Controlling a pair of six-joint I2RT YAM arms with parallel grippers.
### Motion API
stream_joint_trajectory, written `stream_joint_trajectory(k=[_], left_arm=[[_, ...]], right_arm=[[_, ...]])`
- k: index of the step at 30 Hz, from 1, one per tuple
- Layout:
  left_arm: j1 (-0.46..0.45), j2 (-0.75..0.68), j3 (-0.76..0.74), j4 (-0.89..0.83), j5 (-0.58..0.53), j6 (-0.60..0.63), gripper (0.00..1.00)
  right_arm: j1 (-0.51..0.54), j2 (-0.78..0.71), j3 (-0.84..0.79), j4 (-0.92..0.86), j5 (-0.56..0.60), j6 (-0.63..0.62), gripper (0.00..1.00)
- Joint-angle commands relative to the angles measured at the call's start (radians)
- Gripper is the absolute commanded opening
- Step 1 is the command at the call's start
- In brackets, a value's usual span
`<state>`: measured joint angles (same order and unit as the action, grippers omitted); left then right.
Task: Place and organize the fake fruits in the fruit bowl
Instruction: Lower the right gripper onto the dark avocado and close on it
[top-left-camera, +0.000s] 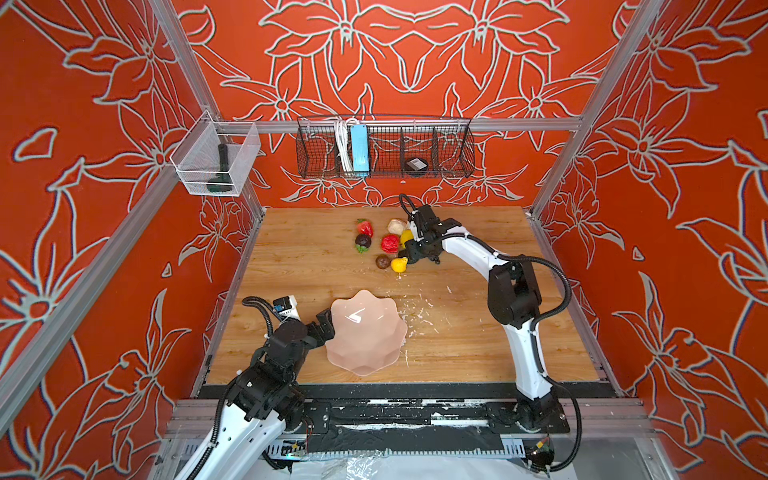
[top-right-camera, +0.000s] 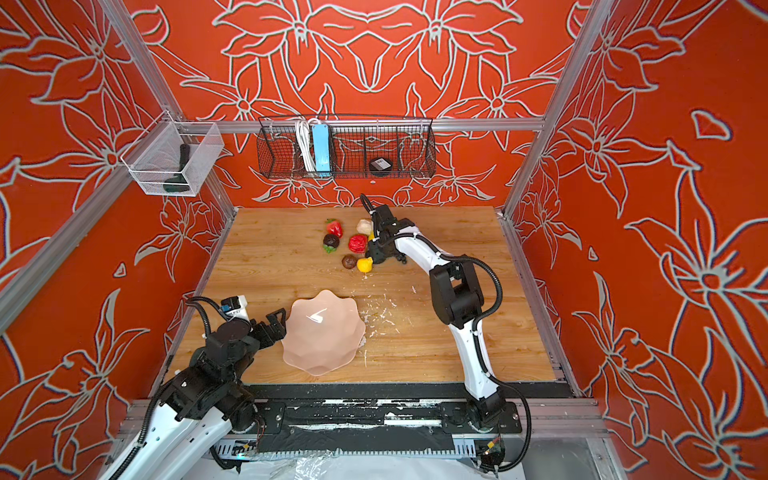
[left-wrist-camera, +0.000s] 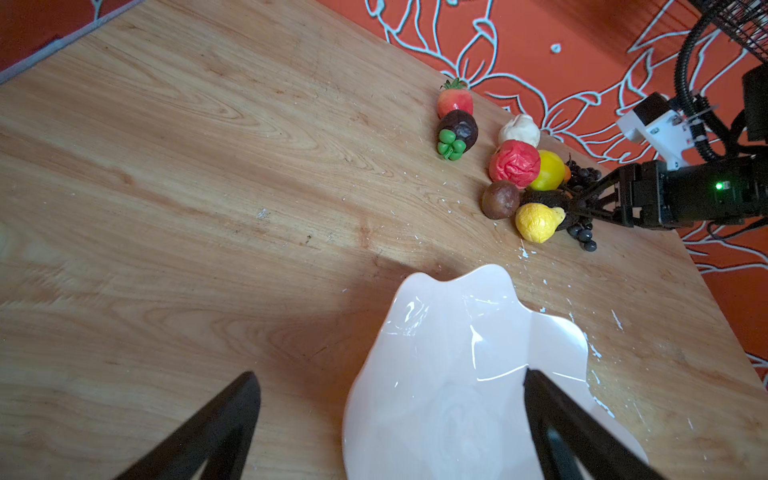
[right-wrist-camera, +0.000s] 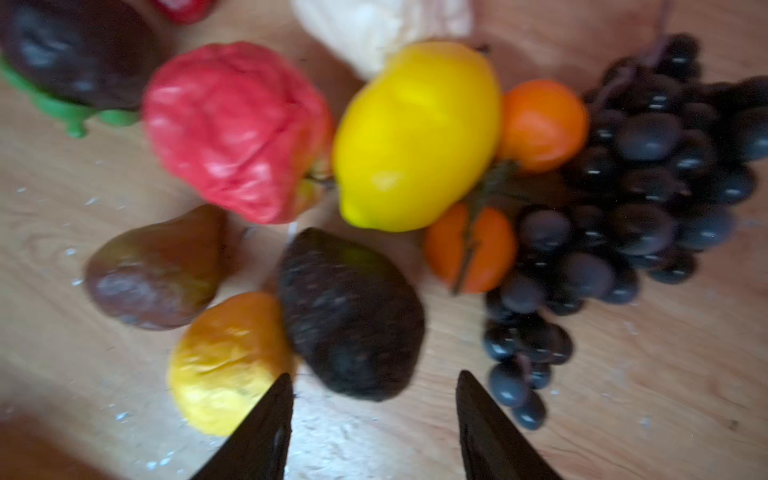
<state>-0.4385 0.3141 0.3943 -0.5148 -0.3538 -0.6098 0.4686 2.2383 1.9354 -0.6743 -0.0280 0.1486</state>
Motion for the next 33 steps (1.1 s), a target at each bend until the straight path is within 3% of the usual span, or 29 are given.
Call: stream_joint_trajectory(k=[1, 8, 16, 30, 33], left_arm=[[0.004, -0.003, -0.012, 0.002, -0.006, -0.011, 0.99], [0.004, 0.041, -0.011, 0.022, 0.004, -0.011, 0.99], [0.004, 0.051, -0.011, 0.021, -0.001, -0.011, 0.99], [0.004, 0.056, -0.011, 0.022, -0.004, -0.010, 0.99], [0.004, 0.059, -0.011, 0.022, -0.004, -0.011, 0.99]], right_arm=[[0.003, -0.005, 0.031, -0.015, -0.020, -0.033, 0.63], [0.001, 0.040, 0.080, -0.028, -0.052, -0.051, 0.64], [0.002, 0.101, 0.135, -0.069, -0.092, -0.073, 0.72], [0.028, 0.123, 0.123, -0.085, -0.101, -0.090, 0.65], [0.035, 0.116, 0.102, -0.066, -0.096, -0.087, 0.67]])
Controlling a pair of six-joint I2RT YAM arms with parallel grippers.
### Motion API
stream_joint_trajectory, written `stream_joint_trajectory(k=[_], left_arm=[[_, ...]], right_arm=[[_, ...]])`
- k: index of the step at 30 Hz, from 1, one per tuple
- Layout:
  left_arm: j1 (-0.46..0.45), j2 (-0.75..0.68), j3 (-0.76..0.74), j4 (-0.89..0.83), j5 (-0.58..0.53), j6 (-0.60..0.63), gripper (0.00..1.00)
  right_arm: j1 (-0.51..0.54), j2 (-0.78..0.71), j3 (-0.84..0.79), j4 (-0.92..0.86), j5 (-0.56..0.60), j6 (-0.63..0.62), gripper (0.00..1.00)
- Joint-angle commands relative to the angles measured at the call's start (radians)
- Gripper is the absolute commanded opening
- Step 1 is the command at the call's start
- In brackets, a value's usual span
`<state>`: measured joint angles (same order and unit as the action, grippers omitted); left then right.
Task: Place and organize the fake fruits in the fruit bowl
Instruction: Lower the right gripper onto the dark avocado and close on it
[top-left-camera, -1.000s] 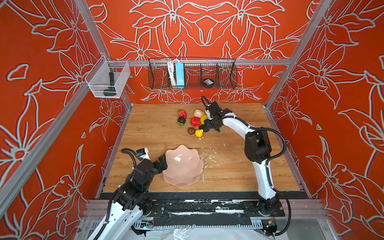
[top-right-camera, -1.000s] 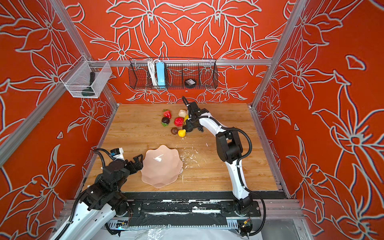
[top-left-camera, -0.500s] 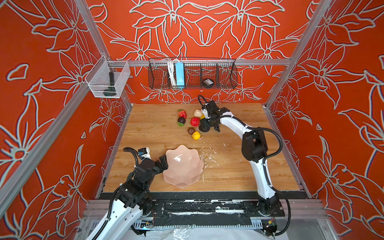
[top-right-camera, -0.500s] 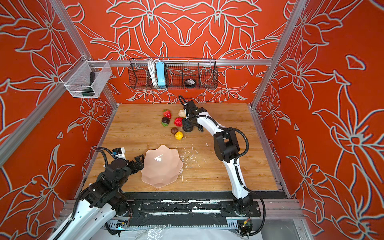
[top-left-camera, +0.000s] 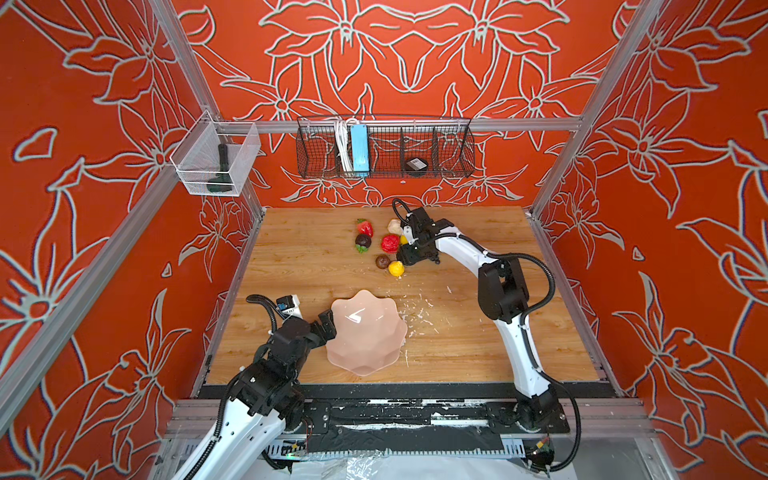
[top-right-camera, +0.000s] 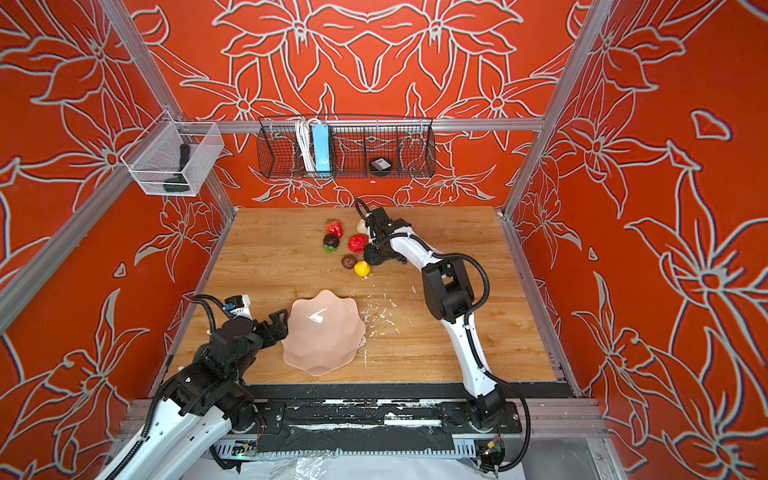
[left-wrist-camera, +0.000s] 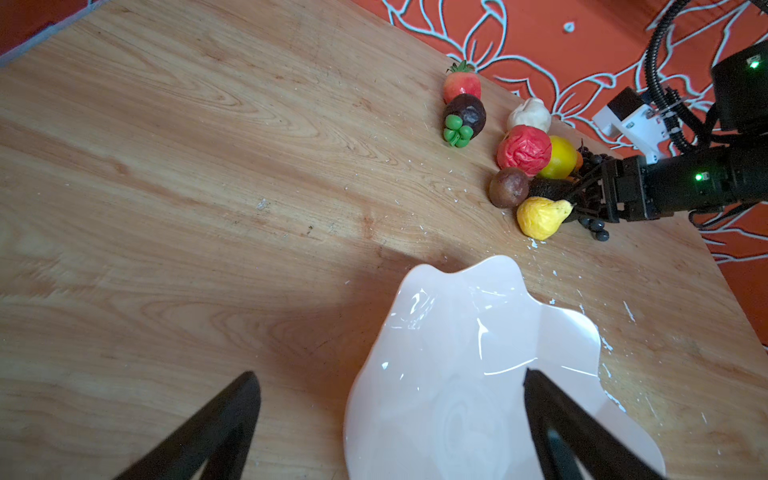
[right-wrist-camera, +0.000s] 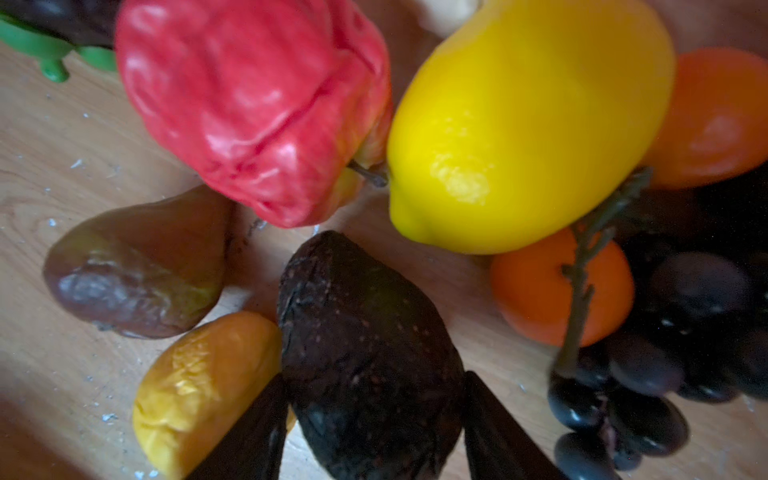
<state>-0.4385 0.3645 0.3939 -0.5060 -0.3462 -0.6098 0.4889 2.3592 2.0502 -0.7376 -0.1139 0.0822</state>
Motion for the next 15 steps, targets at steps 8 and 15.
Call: stream_joint_trajectory(k=[8, 15], left_arm=[[0.004, 0.014, -0.010, 0.015, -0.008, -0.014, 0.99], [0.004, 0.014, -0.010, 0.014, -0.008, -0.012, 0.99]], right_arm=[[0.016, 0.060, 0.068, -0.038, 0.025, -0.035, 0.78], [0.016, 0.082, 0.108, -0.057, 0.018, -0.033, 0.68]])
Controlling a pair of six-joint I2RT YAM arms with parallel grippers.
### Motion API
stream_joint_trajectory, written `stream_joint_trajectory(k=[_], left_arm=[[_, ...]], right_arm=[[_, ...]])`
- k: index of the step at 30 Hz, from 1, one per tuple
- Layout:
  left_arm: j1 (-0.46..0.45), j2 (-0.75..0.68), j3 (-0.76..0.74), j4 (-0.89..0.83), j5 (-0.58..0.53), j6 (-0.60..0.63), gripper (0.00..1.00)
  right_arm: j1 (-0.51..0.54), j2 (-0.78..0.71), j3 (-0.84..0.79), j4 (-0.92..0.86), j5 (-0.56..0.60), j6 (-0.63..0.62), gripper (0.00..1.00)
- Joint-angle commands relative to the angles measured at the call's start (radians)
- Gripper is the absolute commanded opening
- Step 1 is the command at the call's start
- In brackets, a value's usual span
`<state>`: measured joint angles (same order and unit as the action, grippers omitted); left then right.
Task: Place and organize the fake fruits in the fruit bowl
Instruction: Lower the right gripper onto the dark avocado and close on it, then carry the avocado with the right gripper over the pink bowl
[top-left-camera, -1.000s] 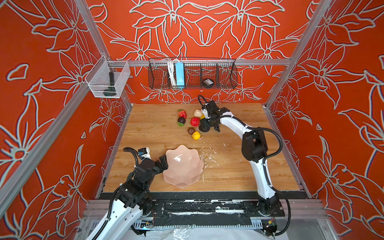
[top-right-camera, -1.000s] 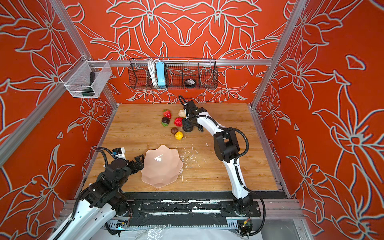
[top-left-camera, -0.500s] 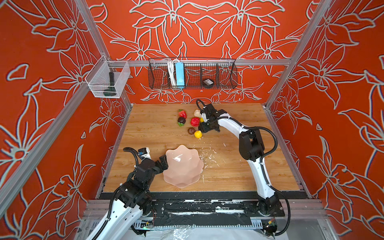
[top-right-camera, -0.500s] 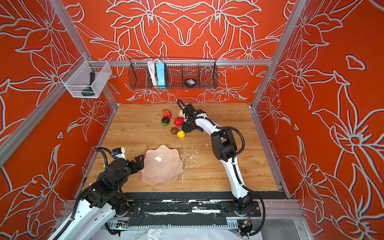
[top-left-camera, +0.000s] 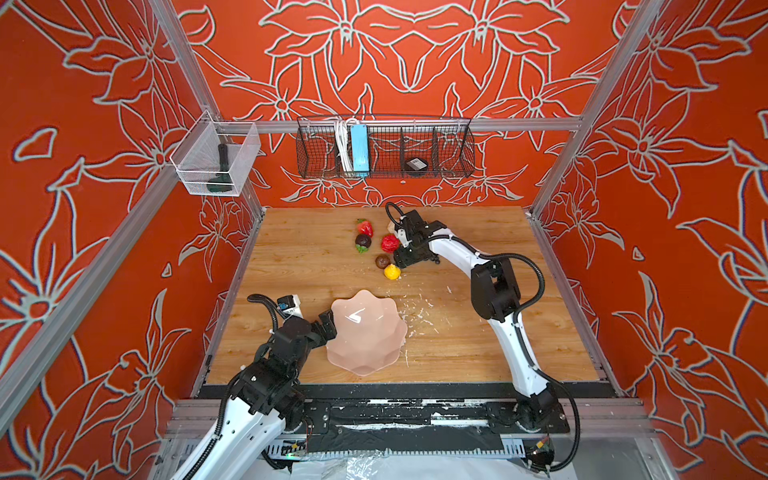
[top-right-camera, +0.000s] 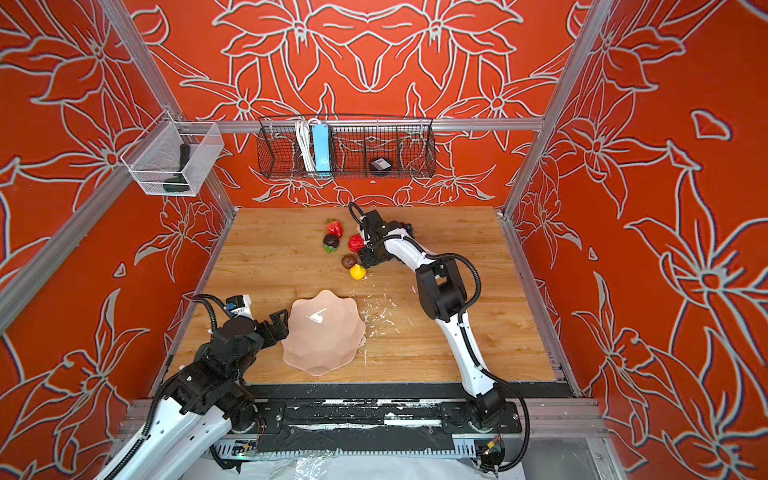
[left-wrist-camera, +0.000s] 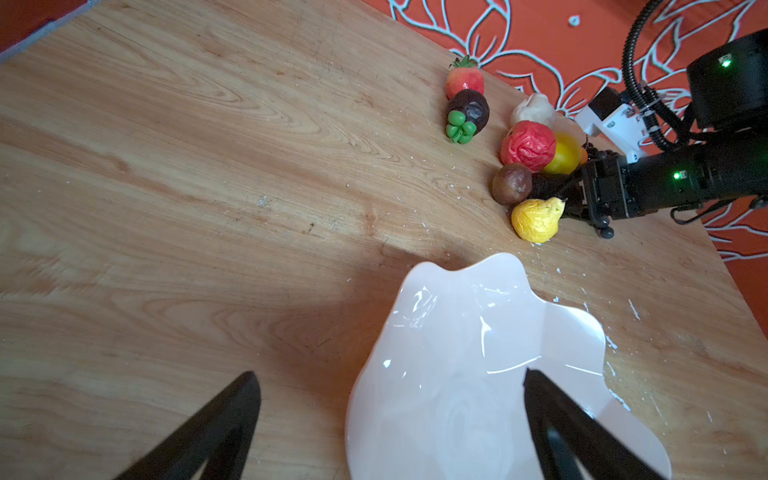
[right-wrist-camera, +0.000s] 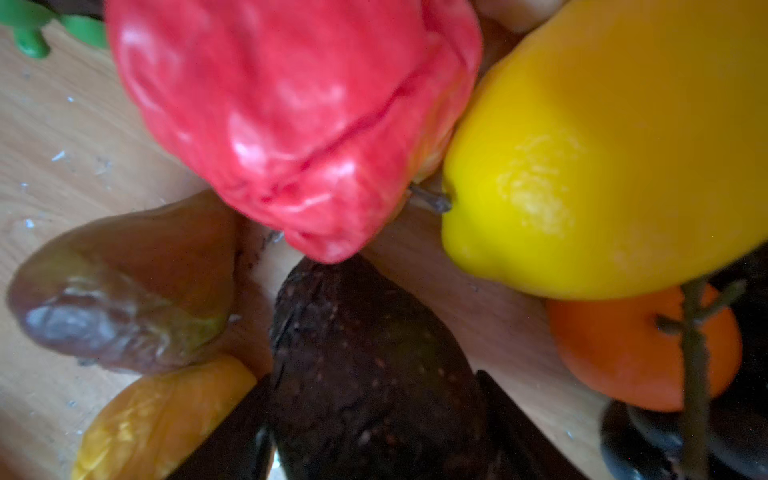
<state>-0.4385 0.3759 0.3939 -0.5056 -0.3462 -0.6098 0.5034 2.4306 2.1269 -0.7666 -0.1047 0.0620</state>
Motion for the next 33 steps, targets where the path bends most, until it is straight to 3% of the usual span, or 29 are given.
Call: stream_joint_trajectory(k=[1, 9, 17, 21, 27, 33], left_arm=[[0.004, 0.002, -0.010, 0.013, -0.010, -0.012, 0.99], [0.004, 0.020, -0.018, 0.041, 0.015, -0.012, 0.99], [0.004, 0.070, -0.007, 0.088, 0.081, -0.009, 0.99], [0.004, 0.134, 0.070, 0.112, 0.205, -0.060, 0.98], [0.004, 0.284, 0.164, 0.241, 0.508, -0.143, 0.98], [0.001, 0.364, 0.129, 0.415, 0.680, -0.249, 0.95]], right_arm=[[0.002, 0.002, 0.028, -0.027, 0.004, -0.010, 0.66], [0.002, -0.161, -0.099, 0.010, 0.041, 0.002, 0.61], [0.004, -0.467, -0.435, 0.165, -0.032, 0.061, 0.60], [0.038, -0.652, -0.646, 0.269, -0.107, 0.114, 0.59], [0.136, -0.885, -0.962, 0.547, -0.245, 0.247, 0.59], [0.281, -0.990, -1.147, 0.751, -0.193, 0.269, 0.56]])
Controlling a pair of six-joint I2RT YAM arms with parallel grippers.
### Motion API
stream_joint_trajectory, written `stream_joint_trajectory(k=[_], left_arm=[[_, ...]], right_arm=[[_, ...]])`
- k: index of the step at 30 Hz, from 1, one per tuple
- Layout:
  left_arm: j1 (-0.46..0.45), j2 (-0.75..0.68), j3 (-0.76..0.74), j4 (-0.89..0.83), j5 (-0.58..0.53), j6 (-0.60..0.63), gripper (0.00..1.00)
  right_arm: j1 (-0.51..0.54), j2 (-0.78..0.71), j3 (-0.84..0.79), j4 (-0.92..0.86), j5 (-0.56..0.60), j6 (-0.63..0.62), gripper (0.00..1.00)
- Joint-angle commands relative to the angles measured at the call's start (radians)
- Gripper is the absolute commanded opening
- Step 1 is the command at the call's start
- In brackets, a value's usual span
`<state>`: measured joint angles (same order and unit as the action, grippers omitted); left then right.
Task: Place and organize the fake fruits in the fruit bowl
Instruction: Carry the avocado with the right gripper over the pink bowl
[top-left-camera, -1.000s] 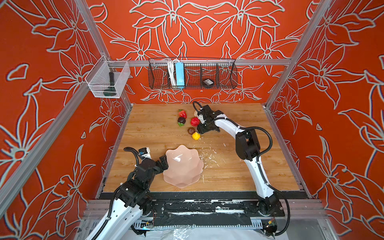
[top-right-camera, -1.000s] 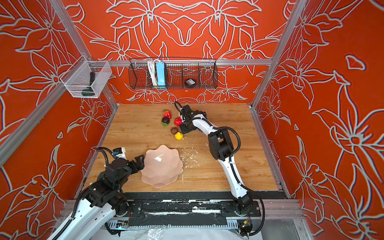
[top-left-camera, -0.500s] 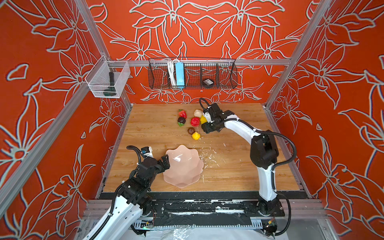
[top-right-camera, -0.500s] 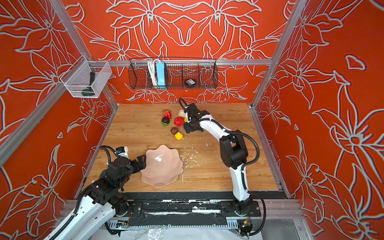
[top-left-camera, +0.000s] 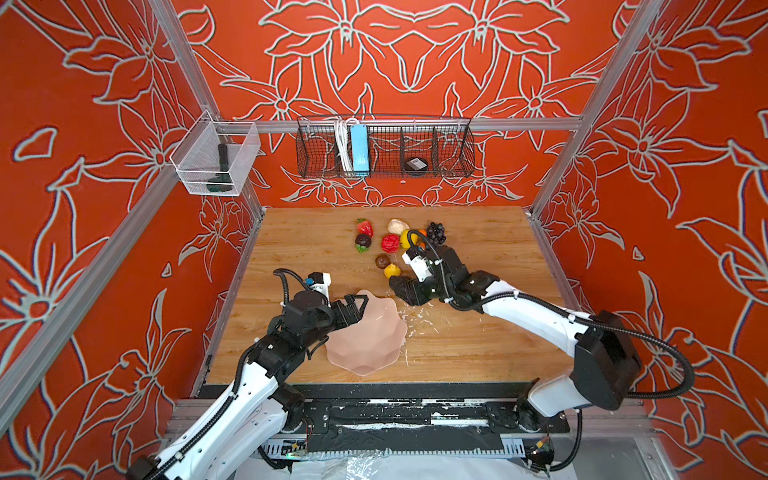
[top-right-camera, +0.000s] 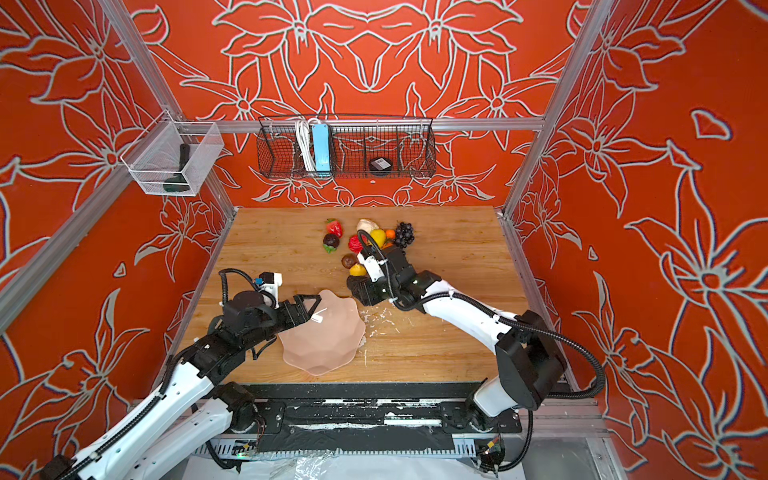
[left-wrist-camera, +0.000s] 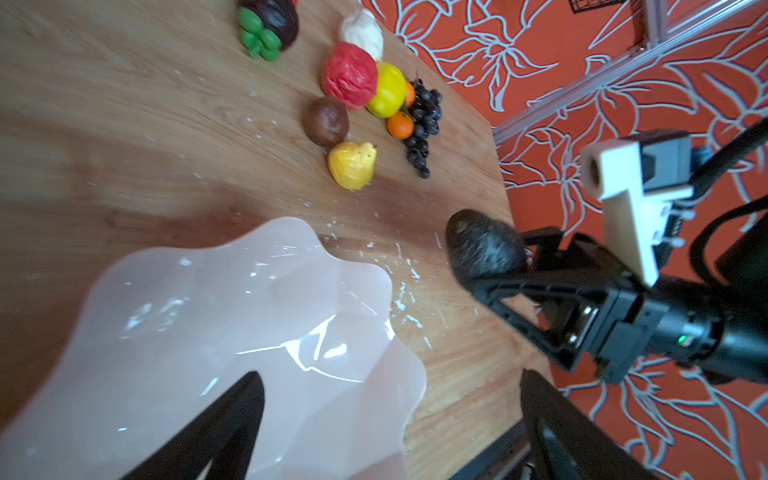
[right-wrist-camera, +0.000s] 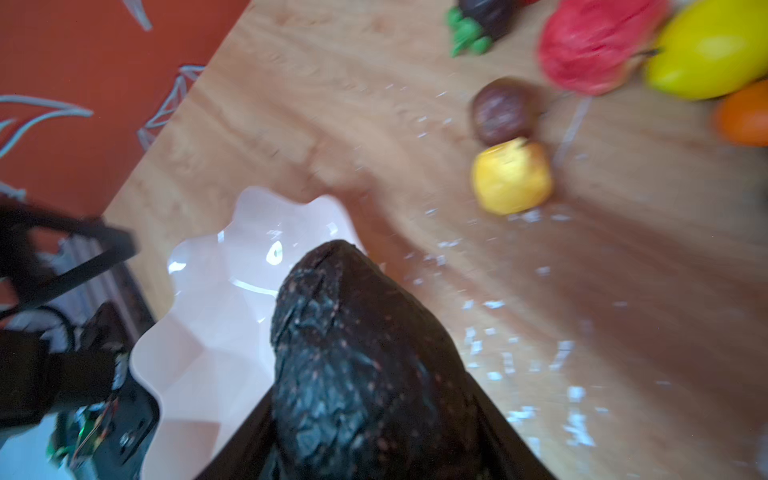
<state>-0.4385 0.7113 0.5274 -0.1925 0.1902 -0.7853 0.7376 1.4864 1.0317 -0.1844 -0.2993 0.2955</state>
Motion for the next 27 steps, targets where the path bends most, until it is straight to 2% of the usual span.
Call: stream_joint_trajectory(k=[1, 6, 12, 18, 27], left_arm=[[0.000, 0.043, 0.003, 0.098, 0.157, -0.075, 0.94], [-0.020, 0.089, 0.025, 0.065, 0.178, -0.080, 0.94], [-0.031, 0.087, -0.005, 0.063, 0.169, -0.120, 0.92], [-0.034, 0.096, -0.023, 0.116, 0.212, -0.153, 0.82], [-0.034, 0.106, -0.055, 0.195, 0.251, -0.186, 0.71]], right_arm=[[0.065, -0.057, -0.075, 0.194, 0.007, 0.034, 0.56], [0.156, -0.085, -0.178, 0.319, 0.049, 0.021, 0.55], [0.209, -0.091, -0.221, 0.408, 0.074, 0.018, 0.55], [0.242, -0.077, -0.223, 0.445, 0.109, 0.017, 0.55], [0.261, -0.076, -0.240, 0.502, 0.097, 0.019, 0.55]])
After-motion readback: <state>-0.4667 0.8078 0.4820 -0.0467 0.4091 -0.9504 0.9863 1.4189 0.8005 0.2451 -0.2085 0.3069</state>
